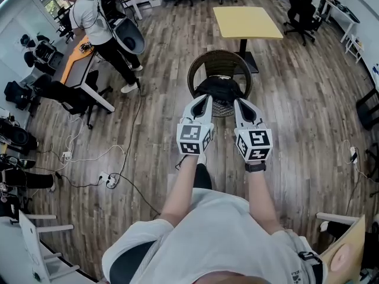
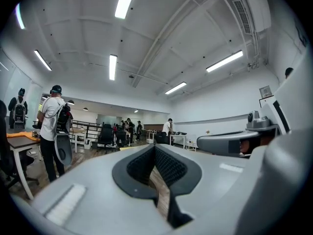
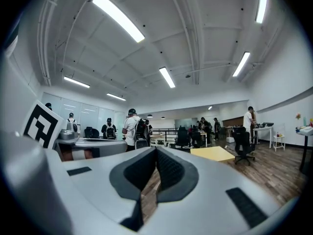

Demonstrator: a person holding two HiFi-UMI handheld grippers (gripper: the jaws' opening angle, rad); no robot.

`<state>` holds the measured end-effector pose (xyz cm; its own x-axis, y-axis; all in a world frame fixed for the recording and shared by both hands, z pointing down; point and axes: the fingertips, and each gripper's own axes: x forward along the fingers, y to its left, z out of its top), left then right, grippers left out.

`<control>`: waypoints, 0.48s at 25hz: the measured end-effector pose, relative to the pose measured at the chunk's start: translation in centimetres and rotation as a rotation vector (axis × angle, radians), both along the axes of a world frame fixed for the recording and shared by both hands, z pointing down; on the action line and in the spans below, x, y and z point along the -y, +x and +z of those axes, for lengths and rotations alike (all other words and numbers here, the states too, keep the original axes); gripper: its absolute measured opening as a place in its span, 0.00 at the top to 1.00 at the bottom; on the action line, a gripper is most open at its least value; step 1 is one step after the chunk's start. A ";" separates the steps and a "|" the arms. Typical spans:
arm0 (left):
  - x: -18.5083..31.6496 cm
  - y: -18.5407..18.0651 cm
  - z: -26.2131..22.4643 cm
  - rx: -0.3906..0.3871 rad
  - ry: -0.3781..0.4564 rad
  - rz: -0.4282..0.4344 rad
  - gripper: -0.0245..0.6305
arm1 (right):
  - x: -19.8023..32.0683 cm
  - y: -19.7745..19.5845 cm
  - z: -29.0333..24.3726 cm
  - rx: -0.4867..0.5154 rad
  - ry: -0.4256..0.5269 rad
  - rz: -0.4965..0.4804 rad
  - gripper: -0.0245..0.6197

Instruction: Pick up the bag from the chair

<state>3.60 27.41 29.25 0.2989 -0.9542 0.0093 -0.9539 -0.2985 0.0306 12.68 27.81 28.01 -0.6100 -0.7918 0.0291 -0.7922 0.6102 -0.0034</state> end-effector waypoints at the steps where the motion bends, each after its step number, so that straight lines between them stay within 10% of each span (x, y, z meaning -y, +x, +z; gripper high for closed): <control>1: 1.4 -0.4 -0.1 -0.005 0.003 0.003 0.95 | 1.3 -0.3 0.0 -0.003 0.000 0.006 0.95; 12: 17.2 -9.3 -2.1 -0.034 0.024 0.036 0.95 | 16.7 -8.5 -1.6 -0.023 0.002 0.056 0.95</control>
